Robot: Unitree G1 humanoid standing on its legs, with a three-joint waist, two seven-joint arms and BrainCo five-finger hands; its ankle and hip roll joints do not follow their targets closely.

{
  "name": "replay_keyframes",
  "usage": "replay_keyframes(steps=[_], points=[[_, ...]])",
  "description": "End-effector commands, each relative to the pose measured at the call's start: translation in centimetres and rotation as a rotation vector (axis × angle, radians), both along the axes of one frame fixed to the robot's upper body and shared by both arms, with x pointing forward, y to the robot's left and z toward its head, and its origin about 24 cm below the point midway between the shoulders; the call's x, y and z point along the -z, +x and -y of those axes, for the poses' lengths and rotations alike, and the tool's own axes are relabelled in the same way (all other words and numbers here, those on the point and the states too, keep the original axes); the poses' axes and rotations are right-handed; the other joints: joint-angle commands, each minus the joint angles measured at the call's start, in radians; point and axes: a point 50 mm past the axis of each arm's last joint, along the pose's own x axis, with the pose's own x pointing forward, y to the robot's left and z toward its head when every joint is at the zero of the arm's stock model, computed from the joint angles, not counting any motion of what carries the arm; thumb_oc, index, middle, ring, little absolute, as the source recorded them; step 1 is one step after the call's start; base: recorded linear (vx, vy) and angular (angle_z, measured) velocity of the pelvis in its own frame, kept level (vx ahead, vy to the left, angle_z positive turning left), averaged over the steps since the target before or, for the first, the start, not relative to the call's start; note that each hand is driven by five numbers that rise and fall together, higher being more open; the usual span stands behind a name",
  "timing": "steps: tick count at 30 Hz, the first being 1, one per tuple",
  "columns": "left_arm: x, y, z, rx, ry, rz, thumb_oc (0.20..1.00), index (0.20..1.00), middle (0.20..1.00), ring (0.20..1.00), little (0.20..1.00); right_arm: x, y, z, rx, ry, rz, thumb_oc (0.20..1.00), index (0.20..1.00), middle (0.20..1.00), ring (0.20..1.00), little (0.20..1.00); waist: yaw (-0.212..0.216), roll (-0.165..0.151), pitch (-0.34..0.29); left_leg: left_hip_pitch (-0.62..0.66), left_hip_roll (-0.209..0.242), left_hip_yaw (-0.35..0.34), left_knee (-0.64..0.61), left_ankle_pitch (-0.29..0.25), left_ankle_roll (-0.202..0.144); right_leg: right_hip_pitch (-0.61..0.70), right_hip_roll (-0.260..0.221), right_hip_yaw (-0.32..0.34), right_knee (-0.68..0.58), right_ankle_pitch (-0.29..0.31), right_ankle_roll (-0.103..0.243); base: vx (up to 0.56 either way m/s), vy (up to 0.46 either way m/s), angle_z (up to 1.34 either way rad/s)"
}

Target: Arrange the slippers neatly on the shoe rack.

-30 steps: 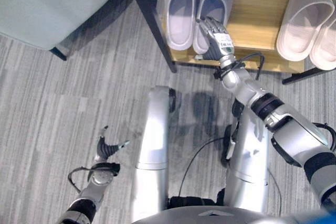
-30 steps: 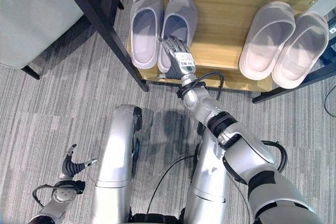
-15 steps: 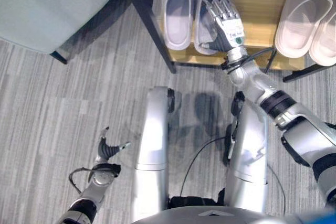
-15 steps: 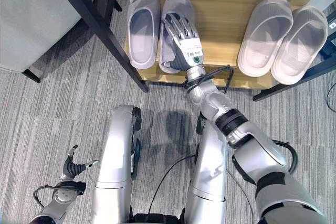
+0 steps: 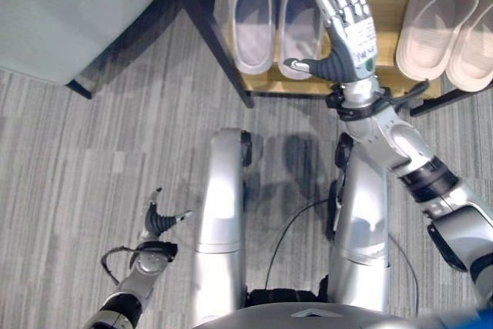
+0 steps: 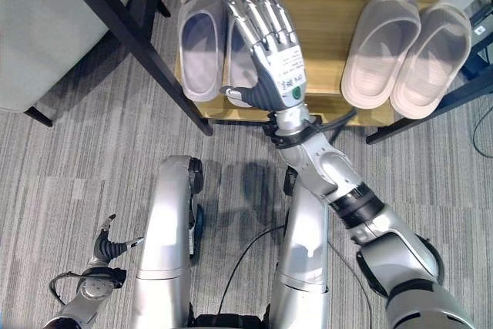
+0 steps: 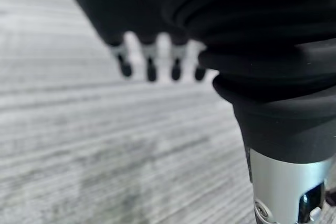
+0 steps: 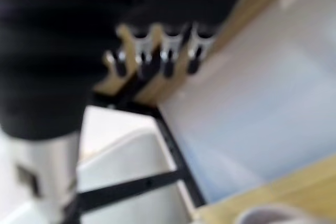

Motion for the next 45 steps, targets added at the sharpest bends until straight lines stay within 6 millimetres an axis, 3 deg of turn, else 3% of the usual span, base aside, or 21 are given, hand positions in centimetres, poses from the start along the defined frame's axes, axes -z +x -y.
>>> replay_keyframes(steps=[1, 5, 7, 9, 11, 17, 19, 20, 21, 24, 25, 27, 29, 30, 32, 33, 35, 36, 39, 41, 45], points=[[-0.4, 0.3, 1.2, 0.006, -0.065, 0.069, 1.000, 1.000, 1.000, 1.000, 1.000, -2.1, -2.1, 2.3, 0.010, 0.024, 0.131, 1.000, 1.000, 1.000, 1.000, 1.000, 0.038, -0.022, -0.019, -0.056, -0.025, -0.029, -0.059, 0.099, 0.071, 0.045, -0.005, 0.008, -0.002, 0.161, -0.152, -0.09, 0.103, -0.01], [-2.6, 3.0, 1.9, 0.035, -0.086, 0.194, 1.000, 1.000, 1.000, 1.000, 1.000, -0.6, -2.4, 5.8, 0.144, 0.060, 0.086, 1.000, 1.000, 1.000, 1.000, 1.000, 0.030, -0.041, -0.039, -0.056, -0.018, -0.037, -0.273, 0.183, 0.069, 0.083, -0.039, -0.052, -0.213, 0.190, -0.142, -0.14, 0.078, -0.11], [-4.6, 4.1, 3.8, 0.140, -0.100, 0.298, 1.000, 1.000, 1.000, 1.000, 1.000, 3.4, -2.3, 9.0, 0.314, 0.091, -0.060, 1.000, 1.000, 1.000, 1.000, 1.000, 0.026, -0.052, -0.113, -0.056, -0.017, -0.062, -0.374, 0.237, 0.067, 0.091, -0.046, -0.087, -0.316, 0.215, -0.130, -0.06, 0.087, -0.04], [-4.7, 3.9, 4.2, 0.158, -0.103, 0.304, 1.000, 1.000, 1.000, 1.000, 1.000, 4.6, -2.7, 9.7, 0.353, 0.110, -0.093, 1.000, 1.000, 1.000, 1.000, 1.000, 0.030, -0.052, -0.129, -0.056, -0.019, -0.068, -0.385, 0.244, 0.069, 0.092, -0.056, -0.101, -0.328, 0.222, -0.130, -0.01, 0.030, 0.03], [-4.5, 3.4, 5.6, 0.218, -0.130, 0.293, 1.000, 1.000, 1.000, 1.000, 1.000, 10.0, -3.0, 11.6, 0.467, 0.145, -0.315, 1.000, 1.000, 1.000, 1.000, 1.000, 0.015, -0.056, -0.191, -0.056, 0.002, -0.078, -0.447, 0.265, 0.069, 0.100, -0.078, -0.132, -0.404, 0.226, -0.119, 0.02, 0.072, 0.04], [-4.1, 3.1, 7.0, 0.381, -0.083, 0.230, 1.000, 1.000, 1.000, 1.000, 1.000, 21.4, -3.2, 13.2, 0.627, 0.221, -0.807, 1.000, 1.000, 1.000, 1.000, 1.000, -0.002, -0.063, -0.280, 0.125, 0.056, -0.070, -0.700, 0.333, 0.069, 0.277, -0.111, -0.227, -0.676, 0.264, -0.104, -0.02, 0.065, -0.07], [-4.0, 2.9, 7.0, 0.395, -0.056, 0.224, 1.000, 1.000, 1.000, 1.000, 1.000, 22.6, -3.5, 13.2, 0.637, 0.238, -0.859, 1.000, 1.000, 1.000, 1.000, 1.000, -0.002, -0.065, -0.285, 0.167, 0.063, -0.068, -0.741, 0.343, 0.069, 0.317, -0.114, -0.240, -0.716, 0.270, -0.101, -0.01, 0.017, 0.02], [-4.0, 2.7, 7.5, 0.420, -0.034, 0.227, 1.000, 1.000, 1.000, 1.000, 1.000, 25.1, -4.4, 13.3, 0.661, 0.278, -0.974, 1.000, 1.000, 1.000, 1.000, 1.000, -0.001, -0.069, -0.295, 0.252, 0.072, -0.064, -0.827, 0.361, 0.068, 0.402, -0.121, -0.263, -0.805, 0.275, -0.095, 0.00, 0.000, 0.00], [-3.9, 2.7, 7.4, 0.419, -0.032, 0.227, 1.000, 1.000, 1.000, 1.000, 1.000, 25.2, -4.4, 13.2, 0.659, 0.279, -0.974, 1.000, 1.000, 1.000, 1.000, 1.000, -0.002, -0.069, -0.288, 0.266, 0.072, -0.065, -0.837, 0.364, 0.068, 0.417, -0.121, -0.267, -0.814, 0.278, -0.096, 0.03, 0.030, 0.03], [-1.4, 1.2, 7.6, 0.400, -0.016, 0.105, 1.000, 1.000, 1.000, 1.000, 1.000, 30.6, -7.1, 11.8, 0.653, 0.366, -1.280, 1.000, 1.000, 1.000, 1.000, 1.000, -0.001, -0.084, -0.314, 0.485, 0.083, -0.040, -1.046, 0.410, 0.064, 0.634, -0.126, -0.319, -1.034, 0.308, -0.082, 0.07, 0.027, 0.18], [-1.4, 1.2, 7.6, 0.400, -0.016, 0.105, 1.000, 1.000, 1.000, 1.000, 1.000, 30.6, -7.1, 11.8, 0.653, 0.366, -1.279, 1.000, 1.000, 1.000, 1.000, 1.000, -0.001, -0.084, -0.313, 0.487, 0.083, -0.040, -1.047, 0.410, 0.064, 0.637, -0.126, -0.319, -1.035, 0.308, -0.082, 0.11, 0.021, 0.04], [0.1, 0.5, 7.5, 0.376, -0.014, 0.020, 1.000, 1.000, 1.000, 1.000, 1.000, 33.4, -9.2, 11.2, 0.675, 0.338, -1.457, 1.000, 1.000, 1.000, 1.000, 1.000, 0.000, -0.095, -0.339, 0.634, 0.080, -0.014, -1.191, 0.446, 0.057, 0.784, -0.119, -0.351, -1.188, 0.349, -0.065, 0.14, 0.016, -0.03], [0.5, 0.4, 7.5, 0.368, -0.012, 0.000, 1.000, 1.000, 1.000, 1.000, 1.000, 34.3, -10.0, 11.1, 0.684, 0.353, -1.510, 1.000, 1.000, 1.000, 1.000, 1.000, 0.001, -0.098, -0.348, 0.693, 0.082, -0.009, -1.251, 0.462, 0.057, 0.842, -0.117, -0.365, -1.250, 0.373, -0.052, 0.11, 0.030, -0.03], [1.1, 0.6, 7.7, 0.361, -0.018, -0.029, 1.000, 1.000, 1.000, 1.000, 1.000, 36.2, -12.3, 11.6, 0.758, 0.402, -1.646, 1.000, 1.000, 1.000, 1.000, 1.000, -0.002, -0.100, -0.366, 0.864, 0.078, 0.014, -1.454, 0.544, 0.064, 0.998, -0.116, -0.401, -1.431, 0.472, -0.026, 0.09, 0.040, -0.07], [1.1, 0.6, 7.7, 0.361, -0.018, -0.029, 1.000, 1.000, 1.000, 1.000, 1.000, 36.2, -12.3, 11.6, 0.757, 0.402, -1.646, 1.000, 1.000, 1.000, 1.000, 1.000, -0.002, -0.100, -0.360, 0.875, 0.078, 0.015, -1.463, 0.548, 0.064, 1.008, -0.116, -0.402, -1.438, 0.476, -0.026, 0.09, 0.032, -0.10], [1.5, 0.4, 8.0, 0.375, -0.028, -0.059, 1.000, 1.000, 1.000, 1.000, 1.000, 37.1, -14.0, 12.4, 0.822, 0.421, -1.719, 1.000, 1.000, 1.000, 1.000, 1.000, -0.001, -0.094, -0.368, 0.976, 0.072, 0.036, -1.574, 0.578, 0.061, 1.104, -0.117, -0.416, -1.545, 0.527, -0.007, 0.16, 0.036, -0.04], [1.7, 0.4, 8.1, 0.380, -0.040, -0.068, 1.000, 1.000, 1.000, 1.000, 1.000, 37.4, -14.7, 12.8, 0.852, 0.473, -1.737, 1.000, 1.000, 1.000, 1.000, 1.000, -0.004, -0.090, -0.372, 1.026, 0.068, 0.047, -1.633, 0.601, 0.056, 1.153, -0.115, -0.424, -1.595, 0.552, 0.004, 0.17, 0.027, -0.25], [2.5, -0.5, 8.7, 0.416, -0.067, -0.118, 1.000, 1.000, 1.000, 1.000, 1.000, 38.2, -16.7, 13.7, 0.917, 0.531, -1.802, 1.000, 1.000, 1.000, 1.000, 1.000, -0.012, -0.082, -0.388, 1.116, 0.067, 0.073, -1.740, 0.632, 0.049, 1.239, -0.112, -0.427, -1.711, 0.608, 0.029, 0.18, 0.007, -0.22], [3.2, -1.4, 9.2, 0.464, -0.082, -0.171, 1.000, 1.000, 1.000, 1.000, 1.000, 38.5, -18.1, 14.3, 0.960, 0.544, -1.849, 1.000, 1.000, 1.000, 1.000, 1.000, -0.018, -0.072, -0.406, 1.207, 0.064, 0.094, -1.870, 0.688, 0.035, 1.315, -0.109, -0.430, -1.836, 0.678, 0.046, 0.17, -0.001, -0.17], [4.5, -3.1, 9.8, 0.544, -0.068, -0.266, 1.000, 1.000, 1.000, 1.000, 1.000, 39.2, -19.9, 14.5, 0.986, 0.538, -1.933, 1.000, 1.000, 1.000, 1.000, 1.000, -0.022, -0.051, -0.439, 1.332, 0.054, 0.118, -2.044, 0.768, 0.016, 1.401, -0.096, -0.434, -1.980, 0.753, 0.067, 0.16, -0.030, -0.22], [5.6, -4.3, 10.2, 0.552, -0.059, -0.341, 1.000, 1.000, 1.000, 1.000, 1.000, 39.7, -21.2, 14.4, 0.999, 0.521, -2.003, 1.000, 1.000, 1.000, 1.000, 1.000, -0.023, -0.031, -0.471, 1.455, 0.050, 0.135, -2.219, 0.826, 0.005, 1.494, -0.079, -0.442, -2.130, 0.800, 0.082, 0.09, -0.055, -0.03]])
